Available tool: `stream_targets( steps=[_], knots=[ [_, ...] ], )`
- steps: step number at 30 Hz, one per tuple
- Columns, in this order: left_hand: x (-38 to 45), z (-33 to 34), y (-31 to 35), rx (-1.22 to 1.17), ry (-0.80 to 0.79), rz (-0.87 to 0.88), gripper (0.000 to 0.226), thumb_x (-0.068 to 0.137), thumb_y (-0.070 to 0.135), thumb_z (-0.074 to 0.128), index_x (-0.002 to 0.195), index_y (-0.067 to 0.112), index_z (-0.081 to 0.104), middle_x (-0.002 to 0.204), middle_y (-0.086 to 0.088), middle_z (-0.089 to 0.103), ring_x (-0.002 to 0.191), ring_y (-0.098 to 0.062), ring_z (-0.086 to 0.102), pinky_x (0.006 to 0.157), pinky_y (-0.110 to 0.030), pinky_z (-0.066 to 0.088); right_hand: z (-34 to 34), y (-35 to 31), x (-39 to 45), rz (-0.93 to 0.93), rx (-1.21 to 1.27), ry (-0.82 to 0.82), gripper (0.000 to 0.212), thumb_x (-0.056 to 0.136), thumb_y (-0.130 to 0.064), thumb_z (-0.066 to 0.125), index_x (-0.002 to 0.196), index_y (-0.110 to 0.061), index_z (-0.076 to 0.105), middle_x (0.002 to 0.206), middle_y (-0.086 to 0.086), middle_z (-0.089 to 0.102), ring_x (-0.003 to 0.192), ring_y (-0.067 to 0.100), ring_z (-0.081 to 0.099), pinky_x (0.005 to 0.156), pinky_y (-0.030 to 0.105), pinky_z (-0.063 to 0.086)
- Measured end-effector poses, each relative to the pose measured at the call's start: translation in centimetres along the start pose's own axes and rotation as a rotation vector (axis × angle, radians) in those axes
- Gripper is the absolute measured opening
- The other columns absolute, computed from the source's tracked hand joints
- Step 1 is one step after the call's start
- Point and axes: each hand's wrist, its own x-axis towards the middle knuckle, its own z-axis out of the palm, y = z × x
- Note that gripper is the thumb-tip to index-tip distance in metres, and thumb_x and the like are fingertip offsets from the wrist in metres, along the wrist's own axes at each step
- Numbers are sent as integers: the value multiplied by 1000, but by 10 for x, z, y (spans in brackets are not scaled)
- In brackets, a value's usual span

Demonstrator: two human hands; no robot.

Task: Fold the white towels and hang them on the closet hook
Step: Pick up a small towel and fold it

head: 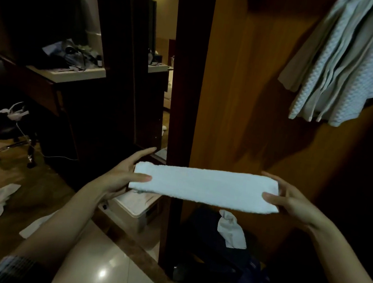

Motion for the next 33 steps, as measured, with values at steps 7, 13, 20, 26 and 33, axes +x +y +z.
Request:
stream_targets(
  steps=[7,13,20,26,33],
  knots=[
    [23,26,-28,425,-228,-47,41,61,27,83,97,25,64,101,7,63,98,-14,60,81,-30,52,-2,-69,-11,-364,-393,131,18,95,-23,50,98,-12,63,90,4,68,77,14,66,64,21,51],
    [65,130,-5,263,-504,-172,82,74,21,77,141,10,29,136,7,41,124,-7,44,100,-17,38,21,-132,-5,-535,-810,248,41,89,-47,52,57,-22,44,50,-8,39,43,6,36,46,19,30],
    [101,237,46,-54,-413,124,34,59,12,85,87,18,67,84,6,73,87,-9,69,72,-21,54,-9,-152,4,-423,-1048,476,57,75,-71,53,42,-26,37,39,-7,36,41,6,38,45,23,22],
    [133,258,47,-31,-499,88,25,76,8,76,97,18,67,95,2,72,92,-13,69,74,-22,54,-60,-157,11,-226,-1146,357,68,63,-83,48,56,-15,50,47,-7,44,43,5,43,46,22,30],
    [173,269,70,-285,-654,-3,73,57,34,86,118,8,58,108,-19,67,97,-33,65,89,-46,53,-122,-180,20,-356,-733,395,45,84,-42,66,83,3,63,49,-7,48,37,2,40,37,15,29]
  ],
)
